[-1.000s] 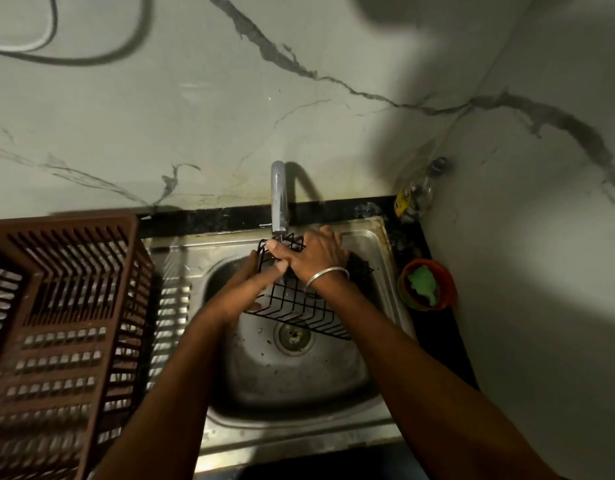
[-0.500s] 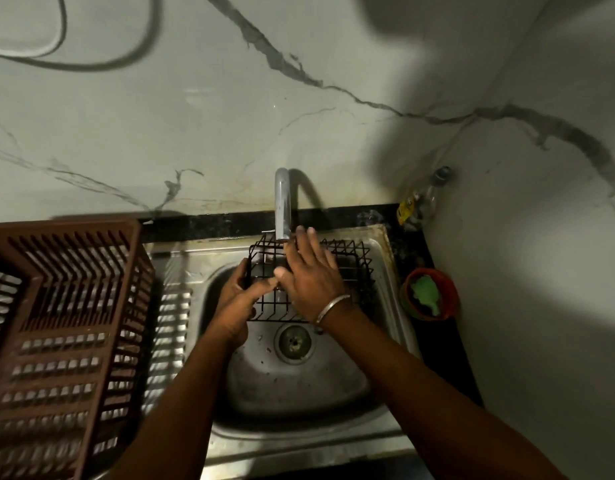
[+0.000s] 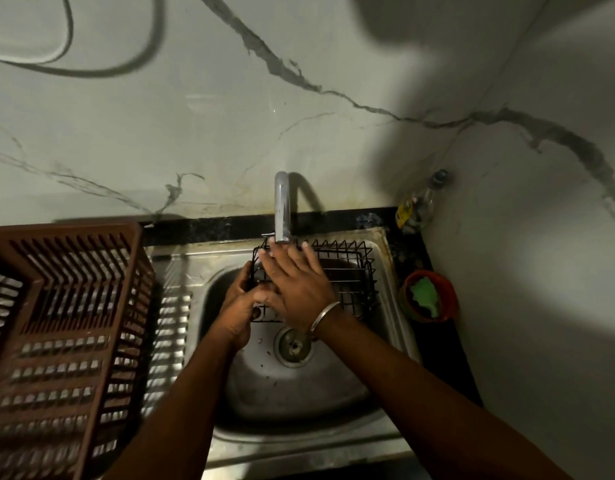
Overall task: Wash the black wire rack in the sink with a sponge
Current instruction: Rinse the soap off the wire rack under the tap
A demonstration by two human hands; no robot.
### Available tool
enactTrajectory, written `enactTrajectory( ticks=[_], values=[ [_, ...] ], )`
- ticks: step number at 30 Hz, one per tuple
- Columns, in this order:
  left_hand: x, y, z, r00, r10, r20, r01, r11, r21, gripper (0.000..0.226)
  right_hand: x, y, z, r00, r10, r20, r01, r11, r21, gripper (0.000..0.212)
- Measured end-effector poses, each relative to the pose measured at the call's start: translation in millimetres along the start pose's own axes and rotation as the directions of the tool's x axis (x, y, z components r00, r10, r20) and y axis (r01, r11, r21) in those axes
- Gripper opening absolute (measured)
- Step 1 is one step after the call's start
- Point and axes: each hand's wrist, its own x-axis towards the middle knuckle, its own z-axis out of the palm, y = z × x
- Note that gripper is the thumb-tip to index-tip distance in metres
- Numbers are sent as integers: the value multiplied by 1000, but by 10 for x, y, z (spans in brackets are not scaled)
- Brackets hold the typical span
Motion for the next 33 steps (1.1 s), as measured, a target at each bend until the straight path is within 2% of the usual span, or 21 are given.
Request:
enactTrajectory(
  ticks=[2, 3, 5, 7, 8, 10, 12, 14, 17, 20, 22, 23, 26, 28, 29, 31, 32, 33],
  values=[
    [2, 11, -2, 1000, 3, -6, -3, 1000, -4, 75, -2, 8, 3, 1000, 7, -13, -6, 1000, 15, 85],
    [10, 7, -7, 1000, 8, -6, -8, 1000, -14, 70, -6, 27, 15, 1000, -10, -20, 11, 1000, 17, 84],
    [22, -4, -11, 1000, 7, -2, -7, 1000, -3, 81, -33, 65, 23, 999, -33, -17, 32, 999, -14, 81],
    [24, -6, -2, 1000, 15, -2, -15, 1000, 3, 95, -32, 69, 17, 999, 39, -1, -39, 999, 18, 80],
    [48, -26, -12, 1000, 17, 0, -17, 1000, -4, 95, -33, 60, 15, 999, 46, 4, -46, 999, 27, 82],
    [72, -54, -1, 1000, 12, 18, -11, 1000, -27, 92, -57, 48, 32, 999, -40, -3, 40, 999, -22, 85],
    [102, -86, -15, 999, 11, 36, -10, 999, -34, 95, -84, 68, 66, 1000, 8, -9, -8, 999, -41, 83],
    [110, -110, -34, 999, 18, 34, -17, 999, -33, 85, -108, 73, 82, 995, 98, -22, -99, 995, -21, 86],
    [73, -138, -62, 1000, -2, 13, 3, 997, -79, 75, -175, 78, 194, 1000, -11, -29, 9, 997, -82, 86],
    [79, -200, -133, 999, -9, -50, 3, 993, -119, 68, -177, 76, 214, 996, 72, -57, -73, 997, -22, 85],
    [89, -216, -159, 1000, -12, -22, 8, 987, -160, 58, -178, 34, 247, 998, -29, -59, 25, 998, -64, 85],
    [94, -211, -172, 1000, -9, -17, 7, 987, -162, 57, -178, 0, 262, 997, -39, -64, 34, 997, -76, 84],
    [108, -187, -223, 1000, 9, -25, -13, 985, -170, 63, -135, -109, 266, 992, 67, -104, -70, 997, -26, 88],
    [114, -182, -241, 1000, 17, -13, -19, 982, -185, 64, -130, -145, 301, 994, -13, -106, 7, 998, -64, 89],
    [105, -160, -237, 1000, 22, -21, -26, 983, -181, 58, -132, -143, 302, 994, -7, -105, 0, 998, -70, 88],
    [100, -142, -243, 999, 37, -35, -42, 985, -166, 51, -119, -123, 277, 986, 123, -112, -126, 992, -21, 87],
    [95, -143, -266, 999, 33, -34, -38, 985, -166, 54, -125, -120, 271, 983, 139, -119, -142, 990, -18, 88],
    [86, -138, -288, 999, 25, -33, -31, 983, -180, 60, -142, -120, 300, 988, 88, -127, -94, 994, -47, 89]
  ],
)
